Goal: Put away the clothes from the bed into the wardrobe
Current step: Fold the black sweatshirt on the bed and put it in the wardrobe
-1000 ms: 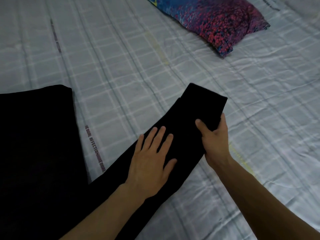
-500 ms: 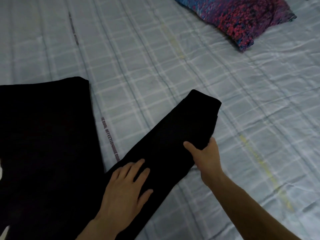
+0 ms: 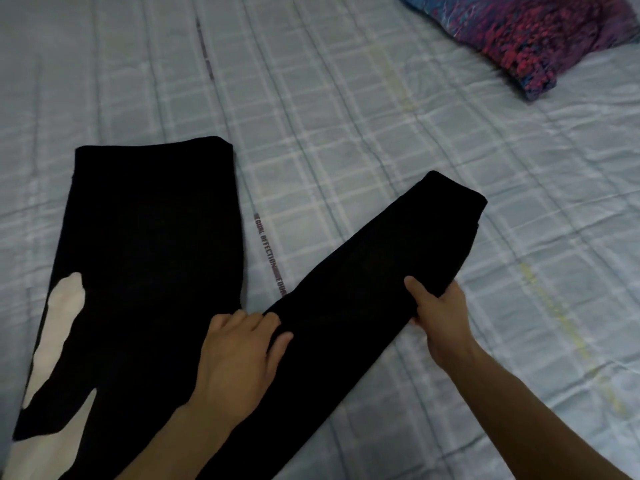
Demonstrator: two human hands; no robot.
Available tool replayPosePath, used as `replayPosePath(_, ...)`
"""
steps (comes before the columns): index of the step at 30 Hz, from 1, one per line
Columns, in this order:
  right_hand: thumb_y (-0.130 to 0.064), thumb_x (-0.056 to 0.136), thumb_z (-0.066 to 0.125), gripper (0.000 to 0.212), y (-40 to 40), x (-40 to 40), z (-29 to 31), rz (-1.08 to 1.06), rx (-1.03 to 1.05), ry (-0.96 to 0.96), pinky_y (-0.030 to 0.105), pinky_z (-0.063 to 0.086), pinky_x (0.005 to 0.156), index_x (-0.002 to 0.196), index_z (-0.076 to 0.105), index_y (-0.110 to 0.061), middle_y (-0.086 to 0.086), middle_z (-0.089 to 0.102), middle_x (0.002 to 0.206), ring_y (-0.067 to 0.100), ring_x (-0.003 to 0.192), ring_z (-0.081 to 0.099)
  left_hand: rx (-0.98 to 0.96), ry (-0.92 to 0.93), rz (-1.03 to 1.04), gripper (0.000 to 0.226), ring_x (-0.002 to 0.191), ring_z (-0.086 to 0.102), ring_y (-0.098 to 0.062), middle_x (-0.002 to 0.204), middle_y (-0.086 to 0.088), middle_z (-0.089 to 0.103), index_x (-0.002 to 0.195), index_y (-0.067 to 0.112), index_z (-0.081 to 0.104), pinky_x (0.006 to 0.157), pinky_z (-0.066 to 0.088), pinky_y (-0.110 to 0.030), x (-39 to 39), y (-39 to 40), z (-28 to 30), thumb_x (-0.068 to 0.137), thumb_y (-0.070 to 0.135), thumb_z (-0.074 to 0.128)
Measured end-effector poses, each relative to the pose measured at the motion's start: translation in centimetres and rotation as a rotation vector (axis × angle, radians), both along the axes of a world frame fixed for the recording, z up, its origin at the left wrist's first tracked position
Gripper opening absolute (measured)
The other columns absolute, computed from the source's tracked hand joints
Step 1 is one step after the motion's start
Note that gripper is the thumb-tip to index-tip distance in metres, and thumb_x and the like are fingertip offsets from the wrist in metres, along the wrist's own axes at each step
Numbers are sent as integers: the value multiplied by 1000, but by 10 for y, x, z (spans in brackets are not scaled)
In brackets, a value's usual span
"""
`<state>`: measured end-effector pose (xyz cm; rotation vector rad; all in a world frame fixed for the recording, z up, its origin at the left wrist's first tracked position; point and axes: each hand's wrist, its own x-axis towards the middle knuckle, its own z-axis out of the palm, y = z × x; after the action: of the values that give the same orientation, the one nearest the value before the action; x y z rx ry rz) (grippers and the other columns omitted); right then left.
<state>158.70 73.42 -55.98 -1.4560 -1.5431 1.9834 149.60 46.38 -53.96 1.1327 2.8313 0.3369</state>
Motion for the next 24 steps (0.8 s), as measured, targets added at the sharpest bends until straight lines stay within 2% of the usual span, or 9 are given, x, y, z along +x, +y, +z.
replayPosePath(3,-24,87,75,50,3,2,4,-43,-10,-12,47,58,90,131,52,-14,4,68,120,21,105,70,-120,-109,-66,29,68,56,-10,72,14,60,85,30,61,80,38,-30,-7,5,3,91,49,40)
replayPosePath(8,-14,89,72,45,13,6,12,-82,154,-89,38,60,83,129,51,-13,7,70,106,19,92,72,-107,-315,-199,38,97,59,-12,105,12,61,122,31,57,91,43,-30,-7,39,8,91,53,54)
replayPosePath(11,-15,87,74,30,20,5,12,-76,229,-170,45,60,84,113,59,-10,12,72,90,21,82,72,-120,-391,-240,51,109,54,-12,123,9,54,138,31,44,94,44,-29,-2,69,6,93,50,58)
replayPosePath(13,-16,86,76,24,28,0,12,-76,229,-191,49,60,82,103,63,-4,18,70,85,27,78,71,-114,-424,-260,58,110,53,-13,128,7,51,143,30,38,93,47,-30,4,89,1,93,48,61)
replayPosePath(17,-5,87,72,22,40,-14,19,-69,107,-114,30,61,72,108,66,-1,11,74,90,21,82,74,-29,-466,-257,76,117,46,-15,137,3,41,150,27,27,93,50,-35,13,131,-11,88,48,67)
replayPosePath(18,-3,86,70,20,42,-16,20,-67,132,-104,30,62,70,106,67,-1,13,74,89,21,82,74,13,-469,-238,80,120,43,-16,140,3,39,151,27,27,93,49,-35,13,143,-12,86,48,68)
replayPosePath(21,-6,86,68,10,42,-18,29,-29,326,-104,45,60,69,95,68,-1,25,70,87,24,76,71,113,-429,-206,84,126,39,-17,151,5,33,152,25,29,98,47,-35,13,177,-11,83,48,71)
replayPosePath(22,-6,87,66,9,42,-19,33,-16,379,-86,45,58,67,95,69,-5,22,70,86,21,73,69,139,-418,-196,82,127,40,-18,152,6,33,152,25,30,101,46,-35,13,188,-8,83,46,71)
replayPosePath(24,-5,89,62,24,43,-20,44,1,436,-32,38,60,71,107,71,-18,10,72,83,17,75,69,236,-421,-168,76,124,46,-17,147,6,42,149,27,36,101,47,-37,13,206,-1,83,40,72)
